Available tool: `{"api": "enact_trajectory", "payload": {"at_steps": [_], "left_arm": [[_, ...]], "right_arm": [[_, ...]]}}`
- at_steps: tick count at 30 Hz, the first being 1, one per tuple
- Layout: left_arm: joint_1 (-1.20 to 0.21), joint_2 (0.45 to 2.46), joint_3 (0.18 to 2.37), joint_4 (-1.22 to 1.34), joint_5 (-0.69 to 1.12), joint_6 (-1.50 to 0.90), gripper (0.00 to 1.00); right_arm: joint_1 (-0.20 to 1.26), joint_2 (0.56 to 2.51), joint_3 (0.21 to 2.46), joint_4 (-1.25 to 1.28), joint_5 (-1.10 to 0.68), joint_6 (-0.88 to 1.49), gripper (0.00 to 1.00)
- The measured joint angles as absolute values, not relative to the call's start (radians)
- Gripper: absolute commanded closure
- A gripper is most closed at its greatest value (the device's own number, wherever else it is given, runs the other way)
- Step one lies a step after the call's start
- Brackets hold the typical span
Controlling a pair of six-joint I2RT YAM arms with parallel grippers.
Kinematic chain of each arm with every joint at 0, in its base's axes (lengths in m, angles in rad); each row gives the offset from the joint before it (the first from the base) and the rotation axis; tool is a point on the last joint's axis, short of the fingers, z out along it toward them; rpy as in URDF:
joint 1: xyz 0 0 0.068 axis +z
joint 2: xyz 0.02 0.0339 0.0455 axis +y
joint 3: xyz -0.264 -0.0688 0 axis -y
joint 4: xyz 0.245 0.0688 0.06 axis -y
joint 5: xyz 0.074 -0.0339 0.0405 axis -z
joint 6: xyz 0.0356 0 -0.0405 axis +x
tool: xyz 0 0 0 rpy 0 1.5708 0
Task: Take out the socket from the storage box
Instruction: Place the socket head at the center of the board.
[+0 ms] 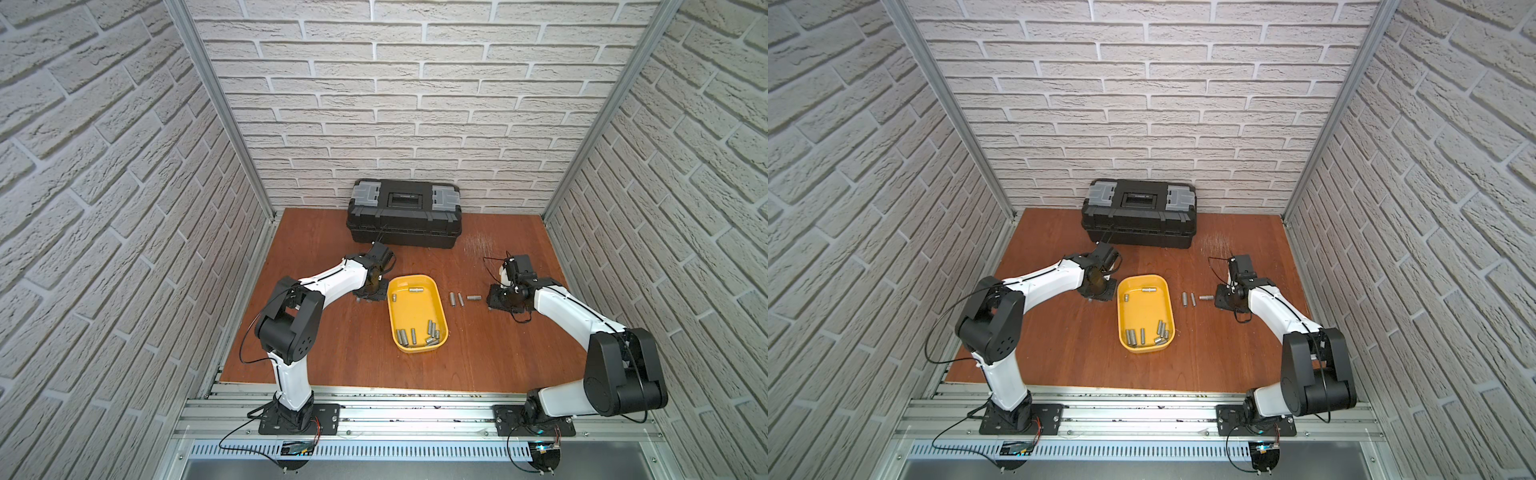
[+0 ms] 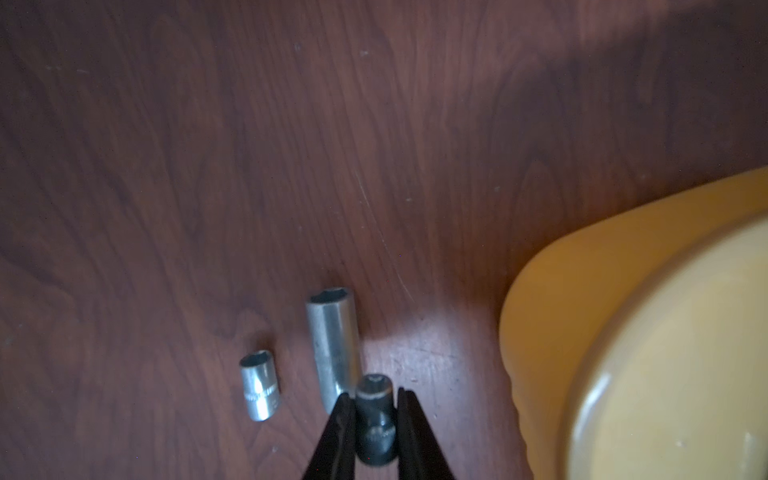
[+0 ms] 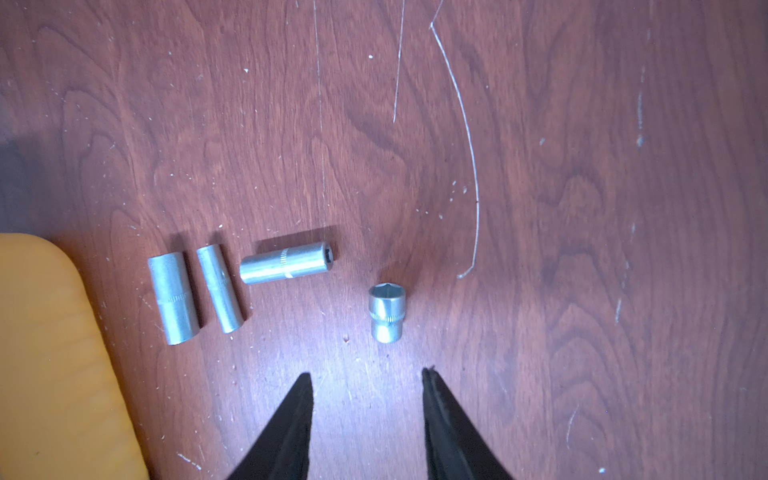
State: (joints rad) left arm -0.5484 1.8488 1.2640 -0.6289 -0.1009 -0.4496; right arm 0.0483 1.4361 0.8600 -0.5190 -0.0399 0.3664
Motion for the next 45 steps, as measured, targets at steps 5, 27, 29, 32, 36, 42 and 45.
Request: {"api": "enact_trajectory", "payload": {"at_steps": [5,27,29,32,36,42,45], "left_arm": [[-0.551,1.890,1.269,-0.624,-0.092,-0.452,0.84],[-0.552,1.920,1.269,-0.612,-0.088,-0.473,0.62],[-0.552,1.920,1.269,-0.612,-0.089,-0.474,0.57],[-0.552,1.920,1.269,-0.612,-0.089,-0.475,0.52],[-0.552,1.920,1.269,-0.613,-0.092,-0.475,0.48],[-0.552,1.885,1.269,-0.626,-0.104,-0.474,0.44],[-0.550,1.822,1.269,-0.639,-0.123,-0.473,0.41]], "right_arm": [[0.048,1.436,0.860,-0.519,-0.039,0.366,0.55],[0.048,1.436,0.851,-0.519,-0.039,0.363,0.55],[0.048,1.436,0.850,-0.519,-0.039,0.363,0.56],[0.048,1.436,0.850,-0.519,-0.039,0.363,0.56],[0.048,1.436,0.850,-0.519,-0.039,0.363,0.56],[0.048,1.436,0.850,-0.519,-0.039,0.363,0.56],[0.048,1.436,0.850,-0.519,-0.039,0.363,0.55]]}}
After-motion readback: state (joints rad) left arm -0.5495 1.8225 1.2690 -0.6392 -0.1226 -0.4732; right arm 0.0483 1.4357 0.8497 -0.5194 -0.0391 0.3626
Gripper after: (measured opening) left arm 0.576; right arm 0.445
